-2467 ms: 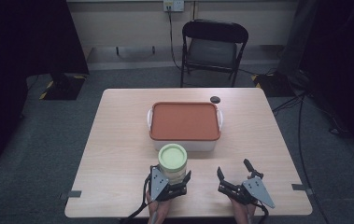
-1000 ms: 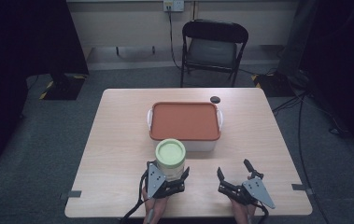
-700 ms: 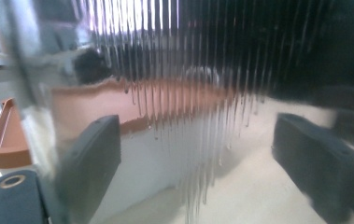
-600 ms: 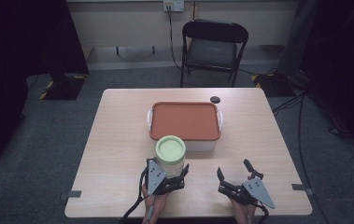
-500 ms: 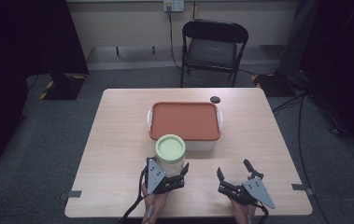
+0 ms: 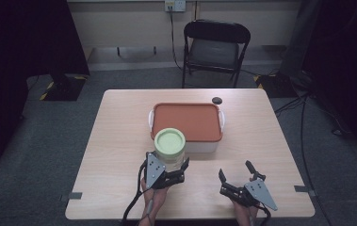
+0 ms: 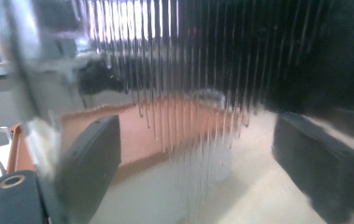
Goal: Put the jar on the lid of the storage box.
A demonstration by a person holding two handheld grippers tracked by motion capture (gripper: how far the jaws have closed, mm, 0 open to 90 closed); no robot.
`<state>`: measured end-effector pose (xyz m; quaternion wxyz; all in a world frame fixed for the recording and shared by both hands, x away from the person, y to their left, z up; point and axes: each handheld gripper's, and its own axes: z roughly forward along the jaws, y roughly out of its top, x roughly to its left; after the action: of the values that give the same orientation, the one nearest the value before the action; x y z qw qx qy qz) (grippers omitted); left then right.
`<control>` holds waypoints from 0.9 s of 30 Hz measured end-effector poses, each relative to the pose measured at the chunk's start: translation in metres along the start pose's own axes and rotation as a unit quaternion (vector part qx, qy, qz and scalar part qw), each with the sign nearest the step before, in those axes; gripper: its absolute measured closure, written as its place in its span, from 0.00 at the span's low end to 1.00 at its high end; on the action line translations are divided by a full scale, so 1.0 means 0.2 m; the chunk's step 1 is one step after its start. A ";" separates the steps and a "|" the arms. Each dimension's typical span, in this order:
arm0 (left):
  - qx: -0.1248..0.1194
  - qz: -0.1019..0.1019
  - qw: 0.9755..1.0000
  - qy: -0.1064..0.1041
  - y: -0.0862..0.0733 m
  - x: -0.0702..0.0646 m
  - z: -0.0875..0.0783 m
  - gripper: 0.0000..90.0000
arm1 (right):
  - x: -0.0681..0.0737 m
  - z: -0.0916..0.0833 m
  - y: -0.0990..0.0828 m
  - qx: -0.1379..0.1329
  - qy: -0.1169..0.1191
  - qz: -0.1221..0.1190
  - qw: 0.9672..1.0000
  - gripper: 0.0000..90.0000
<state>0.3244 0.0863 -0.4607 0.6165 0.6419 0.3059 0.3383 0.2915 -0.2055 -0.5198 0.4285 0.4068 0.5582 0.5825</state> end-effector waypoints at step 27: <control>-0.012 0.010 1.000 0.010 0.15 0.06 0.10 0.13 | 0.00 0.00 0.00 0.001 0.002 0.000 1.000 0.00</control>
<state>0.3457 0.0824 -0.4306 0.6181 0.6338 0.3013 0.3542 0.2914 -0.2055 -0.5198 0.4271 0.4060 0.5593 0.5830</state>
